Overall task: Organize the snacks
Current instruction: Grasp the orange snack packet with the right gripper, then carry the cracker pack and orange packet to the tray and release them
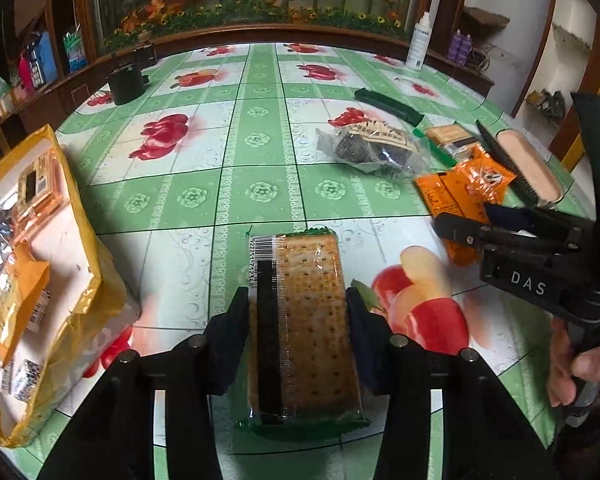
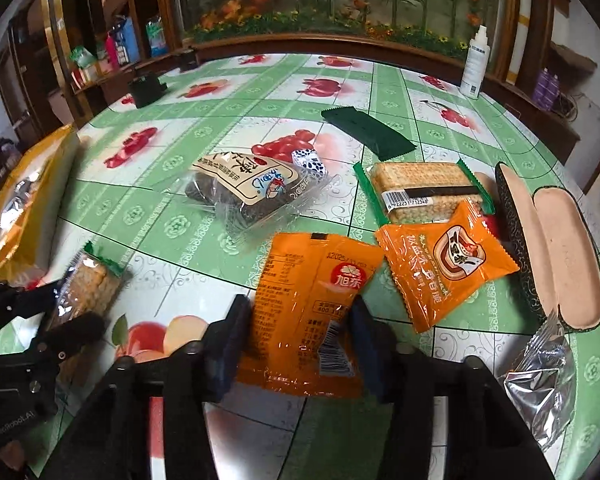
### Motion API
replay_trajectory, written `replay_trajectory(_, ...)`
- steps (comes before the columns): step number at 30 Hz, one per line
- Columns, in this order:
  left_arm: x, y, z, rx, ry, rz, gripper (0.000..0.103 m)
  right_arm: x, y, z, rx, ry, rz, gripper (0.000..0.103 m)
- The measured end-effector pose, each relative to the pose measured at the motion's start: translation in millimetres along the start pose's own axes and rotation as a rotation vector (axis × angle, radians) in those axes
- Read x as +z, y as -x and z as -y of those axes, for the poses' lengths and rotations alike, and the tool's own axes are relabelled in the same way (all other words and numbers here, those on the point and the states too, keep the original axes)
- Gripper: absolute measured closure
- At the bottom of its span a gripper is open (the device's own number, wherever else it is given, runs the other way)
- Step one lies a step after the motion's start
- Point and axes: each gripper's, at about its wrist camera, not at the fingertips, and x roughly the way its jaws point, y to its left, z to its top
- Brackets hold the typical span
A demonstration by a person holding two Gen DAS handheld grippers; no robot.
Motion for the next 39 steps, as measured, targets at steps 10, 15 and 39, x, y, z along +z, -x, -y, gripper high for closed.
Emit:
replay_trajectory(10, -2.7, 13.5, -3.3, -0.045, 0.024, 0.029, 0.058, 0.8, 15.5, 17.2, 0.086, -0.103, 0.069, 0.057)
replay_trajectory(15, -1.5, 26.5, -7.6, -0.054, 0.037, 0.055, 0.058, 2.4, 22.9, 13.5, 0.129, -0.104, 0.107, 0.057)
replay_trajectory(39, -11.1, 112.3, -117.4, 0.034, 0.247, 0.233, 0.057, 28.9, 44.1, -101.5, 0.442, -0.024, 0.190, 0.056)
